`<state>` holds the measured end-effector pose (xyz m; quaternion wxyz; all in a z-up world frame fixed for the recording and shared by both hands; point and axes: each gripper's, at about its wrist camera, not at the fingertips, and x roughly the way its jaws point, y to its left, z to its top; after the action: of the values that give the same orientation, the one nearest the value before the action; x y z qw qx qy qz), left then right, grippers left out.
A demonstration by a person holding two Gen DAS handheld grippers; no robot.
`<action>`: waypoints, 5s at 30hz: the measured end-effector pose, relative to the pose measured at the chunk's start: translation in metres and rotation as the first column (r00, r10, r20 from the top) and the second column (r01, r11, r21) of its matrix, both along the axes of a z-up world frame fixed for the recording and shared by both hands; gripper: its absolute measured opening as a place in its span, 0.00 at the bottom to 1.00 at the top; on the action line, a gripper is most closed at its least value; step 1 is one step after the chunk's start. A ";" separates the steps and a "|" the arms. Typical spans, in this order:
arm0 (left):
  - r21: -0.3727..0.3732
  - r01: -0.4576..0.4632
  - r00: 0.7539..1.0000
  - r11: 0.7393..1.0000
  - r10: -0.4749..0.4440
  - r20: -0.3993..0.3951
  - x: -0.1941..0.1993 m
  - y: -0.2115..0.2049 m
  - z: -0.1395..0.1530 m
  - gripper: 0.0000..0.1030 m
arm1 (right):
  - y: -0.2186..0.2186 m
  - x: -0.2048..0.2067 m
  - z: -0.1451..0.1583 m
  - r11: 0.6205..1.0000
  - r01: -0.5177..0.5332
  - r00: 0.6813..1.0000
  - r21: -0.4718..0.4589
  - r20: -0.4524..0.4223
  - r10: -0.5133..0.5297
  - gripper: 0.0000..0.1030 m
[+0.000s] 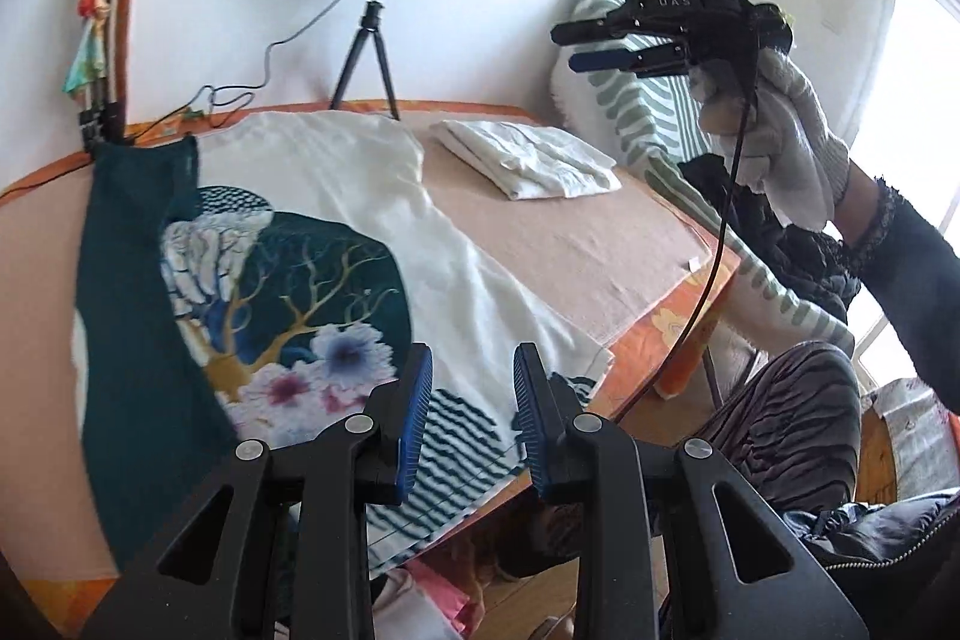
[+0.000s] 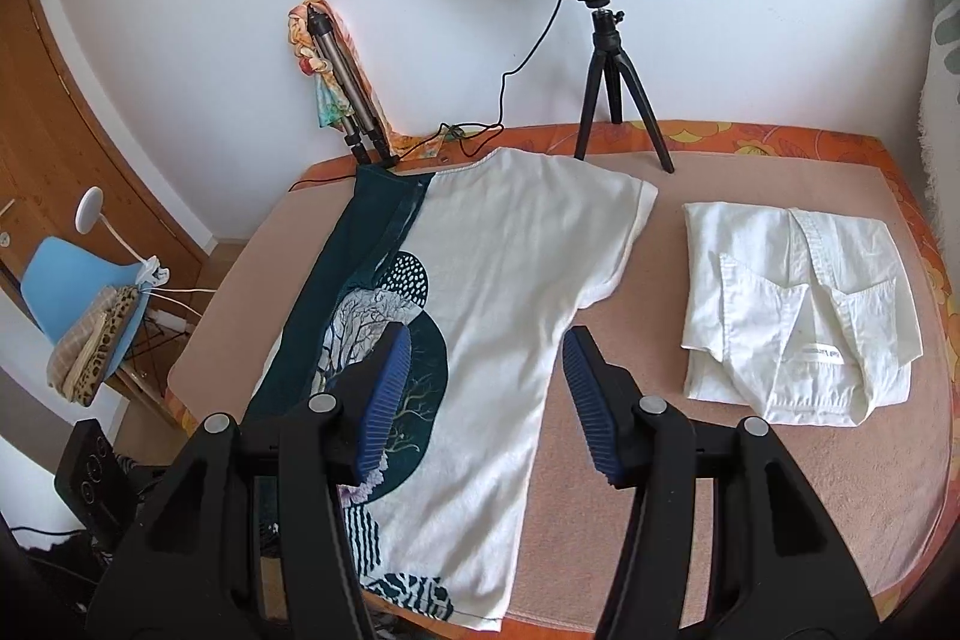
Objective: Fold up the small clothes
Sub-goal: 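Move both grippers over to the cream side edge of the T-shirt, then grasp the cream side edge with both grippers and fold it inward over the print, then open both grippers and lift them off the folded cream side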
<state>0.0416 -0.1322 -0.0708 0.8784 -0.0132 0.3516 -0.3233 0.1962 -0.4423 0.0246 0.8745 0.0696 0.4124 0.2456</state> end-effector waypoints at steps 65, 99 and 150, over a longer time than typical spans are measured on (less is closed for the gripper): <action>-0.170 0.049 0.988 0.984 -0.073 -0.136 0.043 -0.061 -0.039 0.03 | 0.059 0.255 -0.177 0.962 0.192 0.903 -0.195 -0.349 -0.252 0.09; -0.268 -0.202 0.967 0.942 0.148 -0.210 0.012 0.056 -0.062 0.03 | 0.339 0.240 -0.104 0.832 -0.092 0.990 -0.548 -0.139 0.019 0.04; -0.078 -0.415 0.902 0.907 0.398 -0.171 -0.005 0.169 -0.014 0.28 | 0.140 -0.091 -0.142 0.980 -0.187 0.902 -0.074 -0.408 0.141 0.53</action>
<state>0.0361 0.0371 -0.0850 0.8951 -0.1601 0.3880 -0.1503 0.1054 -0.3024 -0.1177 0.7502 0.0347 0.5999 0.2757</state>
